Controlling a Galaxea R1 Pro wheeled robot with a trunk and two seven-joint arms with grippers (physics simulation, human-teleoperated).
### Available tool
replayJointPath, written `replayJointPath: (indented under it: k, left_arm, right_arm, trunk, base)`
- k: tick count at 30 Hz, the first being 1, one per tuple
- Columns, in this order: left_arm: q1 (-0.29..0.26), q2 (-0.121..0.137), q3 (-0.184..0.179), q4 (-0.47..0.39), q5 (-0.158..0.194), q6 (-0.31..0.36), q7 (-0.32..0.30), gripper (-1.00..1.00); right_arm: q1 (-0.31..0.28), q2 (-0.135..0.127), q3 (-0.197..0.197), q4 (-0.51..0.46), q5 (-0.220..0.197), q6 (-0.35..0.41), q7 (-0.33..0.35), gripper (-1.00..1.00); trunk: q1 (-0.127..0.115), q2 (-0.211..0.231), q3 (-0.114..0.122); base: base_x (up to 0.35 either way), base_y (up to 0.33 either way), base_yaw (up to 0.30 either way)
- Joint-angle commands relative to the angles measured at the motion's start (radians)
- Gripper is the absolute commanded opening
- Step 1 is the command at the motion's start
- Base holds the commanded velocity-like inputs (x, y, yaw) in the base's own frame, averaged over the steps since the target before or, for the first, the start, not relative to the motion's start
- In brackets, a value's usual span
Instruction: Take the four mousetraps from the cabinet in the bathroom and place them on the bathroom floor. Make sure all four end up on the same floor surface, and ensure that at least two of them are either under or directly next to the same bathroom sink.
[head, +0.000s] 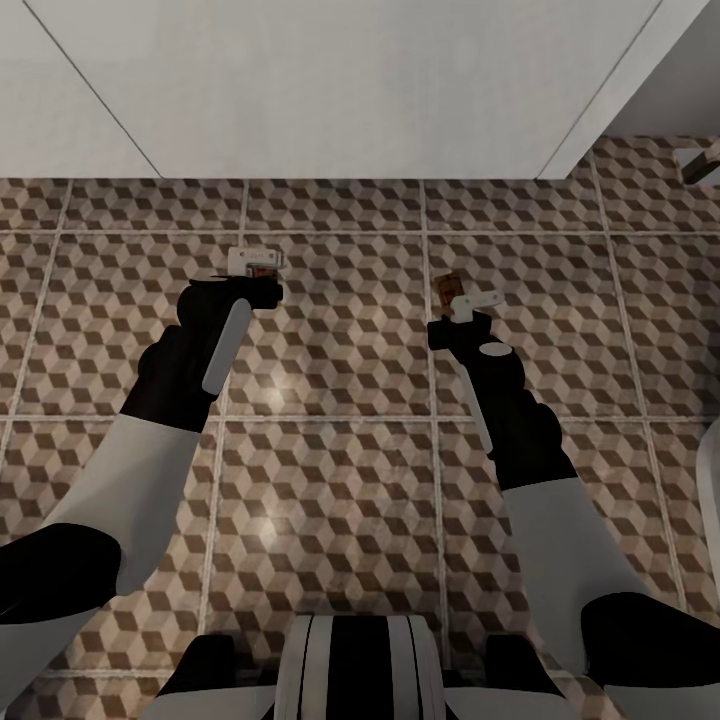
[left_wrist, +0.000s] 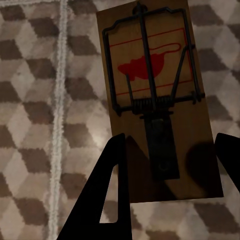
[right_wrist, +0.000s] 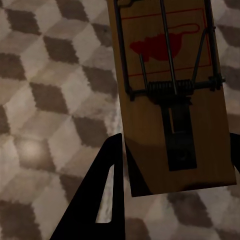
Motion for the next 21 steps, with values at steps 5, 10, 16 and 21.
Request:
replayJointPath:
  k: [5,10,16,21]
  left_arm:
    - [-0.001,0.0,-0.001,-0.001,0.01,0.003,0.009,-1.0]
    - [-0.001,0.0,-0.001,-0.001,0.01,0.003,0.01,-1.0]
    - [-0.001,0.0,-0.001,-0.001,0.01,0.003,0.01,-1.0]
    - [-0.001,0.0,-0.001,-0.001,0.01,0.003,0.011,-1.0]
  right_arm:
    - [0.0,0.0,0.002,-0.001,0.006,0.007,-0.003,-1.0]
    - [0.0,0.0,0.002,-0.001,0.006,0.007,-0.003,-1.0]
    - [0.0,0.0,0.002,-0.001,0.006,0.006,-0.003,-1.0]
    - [0.0,0.0,0.002,-0.001,0.006,0.006,-0.003,-1.0]
  trunk:
    - [0.002,-0.001,-0.001]
    - [0.004,-0.003,-0.001]
    - [0.007,-0.004,-0.001]
    - [0.009,-0.005,-0.001]
  base:
    - [0.0,0.0,0.0]
    - [0.0,0.0,0.0]
    - [0.0,0.0,0.0]
    - [0.0,0.0,0.0]
